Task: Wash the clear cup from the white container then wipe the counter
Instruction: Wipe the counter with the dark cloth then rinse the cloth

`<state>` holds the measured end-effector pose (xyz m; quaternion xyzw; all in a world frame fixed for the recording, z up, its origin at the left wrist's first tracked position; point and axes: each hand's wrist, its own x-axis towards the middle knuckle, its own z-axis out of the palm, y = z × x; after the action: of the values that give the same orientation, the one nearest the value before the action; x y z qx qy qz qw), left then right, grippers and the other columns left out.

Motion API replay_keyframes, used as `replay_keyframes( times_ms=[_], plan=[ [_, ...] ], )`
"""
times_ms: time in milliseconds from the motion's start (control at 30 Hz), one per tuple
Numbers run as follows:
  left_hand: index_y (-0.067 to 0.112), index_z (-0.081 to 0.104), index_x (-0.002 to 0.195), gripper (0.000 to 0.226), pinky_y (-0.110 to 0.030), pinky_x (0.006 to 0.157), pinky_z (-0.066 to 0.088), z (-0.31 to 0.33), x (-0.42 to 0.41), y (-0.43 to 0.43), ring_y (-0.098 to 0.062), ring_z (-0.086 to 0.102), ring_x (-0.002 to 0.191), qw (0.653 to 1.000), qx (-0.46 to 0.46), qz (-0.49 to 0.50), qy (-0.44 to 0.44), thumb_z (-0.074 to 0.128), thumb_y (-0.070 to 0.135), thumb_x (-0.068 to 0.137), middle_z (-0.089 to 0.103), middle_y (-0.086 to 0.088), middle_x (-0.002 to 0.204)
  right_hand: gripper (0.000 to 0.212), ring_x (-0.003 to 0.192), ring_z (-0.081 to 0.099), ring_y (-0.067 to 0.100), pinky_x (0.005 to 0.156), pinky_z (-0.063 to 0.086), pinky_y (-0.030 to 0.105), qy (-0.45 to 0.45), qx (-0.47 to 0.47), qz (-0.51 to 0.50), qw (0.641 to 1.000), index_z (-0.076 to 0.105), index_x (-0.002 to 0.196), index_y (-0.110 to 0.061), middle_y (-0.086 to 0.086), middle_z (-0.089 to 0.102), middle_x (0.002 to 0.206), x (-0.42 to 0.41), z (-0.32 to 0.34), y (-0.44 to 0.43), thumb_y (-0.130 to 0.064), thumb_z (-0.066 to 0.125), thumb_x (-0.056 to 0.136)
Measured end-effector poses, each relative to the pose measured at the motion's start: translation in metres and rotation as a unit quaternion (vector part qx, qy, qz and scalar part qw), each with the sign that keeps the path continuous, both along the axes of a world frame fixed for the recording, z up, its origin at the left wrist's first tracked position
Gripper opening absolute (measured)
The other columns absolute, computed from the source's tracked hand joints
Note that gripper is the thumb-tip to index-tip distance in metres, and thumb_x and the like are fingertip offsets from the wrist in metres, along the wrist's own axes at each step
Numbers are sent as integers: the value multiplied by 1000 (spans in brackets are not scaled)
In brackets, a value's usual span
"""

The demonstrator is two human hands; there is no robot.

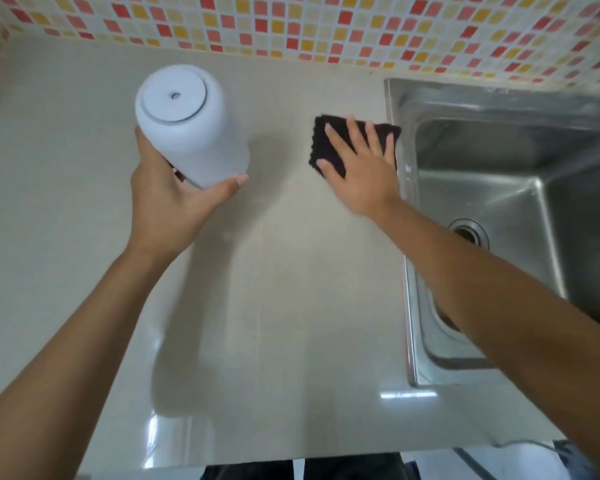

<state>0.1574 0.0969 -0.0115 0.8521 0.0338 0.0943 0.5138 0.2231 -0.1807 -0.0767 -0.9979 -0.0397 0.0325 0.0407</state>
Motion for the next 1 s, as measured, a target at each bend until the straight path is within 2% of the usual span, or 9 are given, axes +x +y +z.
replay_keyframes(
  times_ms=[133,267,367,433,567,633,767,867,1000],
  plan=[
    [11,32,142,98,-19,93,49,-4,-3,4,1,54,118,1000,18,-12,0,85,45,67,54,9,134,63,147,4,31,116,0,56,5,2,-27,1000,13,151,-38,2,9,161,10,-6,9,-64,15,94],
    [10,30,143,99,-18,94,49,3,2,13,-1,53,120,1000,18,12,-7,84,45,68,53,6,136,63,146,11,34,115,7,58,-15,21,32,999,20,151,-35,6,16,160,-117,-2,32,-61,26,95],
    [10,28,144,99,-18,94,48,10,11,17,-1,51,122,999,14,23,-17,84,43,70,51,6,137,64,147,8,33,112,13,61,37,52,127,990,22,150,-35,5,14,160,-225,10,69,-60,35,93],
    [11,27,144,98,-18,95,48,13,16,18,2,49,122,999,11,23,-21,84,40,70,49,8,137,64,147,6,32,112,14,61,65,55,195,977,21,150,-37,3,12,160,-255,11,83,-61,36,93],
    [9,29,142,96,-18,94,48,11,16,14,2,51,121,999,10,26,-27,85,39,70,51,10,133,62,146,15,30,114,11,58,8,64,228,972,29,148,-38,1,21,158,-178,4,97,-64,34,92],
    [8,31,141,95,-23,93,50,5,8,10,-3,53,120,999,14,29,-22,85,40,70,54,6,133,65,146,16,30,114,8,57,-15,41,156,987,29,148,-37,1,23,158,-102,-3,107,-67,31,90],
    [8,30,141,96,-27,94,51,-3,-10,8,-6,54,121,999,16,34,-15,85,41,70,53,4,135,70,147,5,27,117,-3,52,31,48,6,998,15,152,-29,-2,12,161,17,-6,119,-65,20,93],
    [7,31,140,96,-31,93,52,-5,-18,10,-7,55,120,999,17,38,-8,85,42,69,54,3,134,70,147,6,27,118,-1,50,19,47,-12,999,15,153,-22,2,13,161,10,-11,119,-60,21,95],
    [7,31,141,97,-37,95,52,-2,-15,11,-7,55,121,998,10,52,-18,85,44,69,55,2,134,70,147,10,27,117,5,51,5,74,58,996,21,152,-20,4,17,160,-108,-4,114,-59,28,94]
  ],
)
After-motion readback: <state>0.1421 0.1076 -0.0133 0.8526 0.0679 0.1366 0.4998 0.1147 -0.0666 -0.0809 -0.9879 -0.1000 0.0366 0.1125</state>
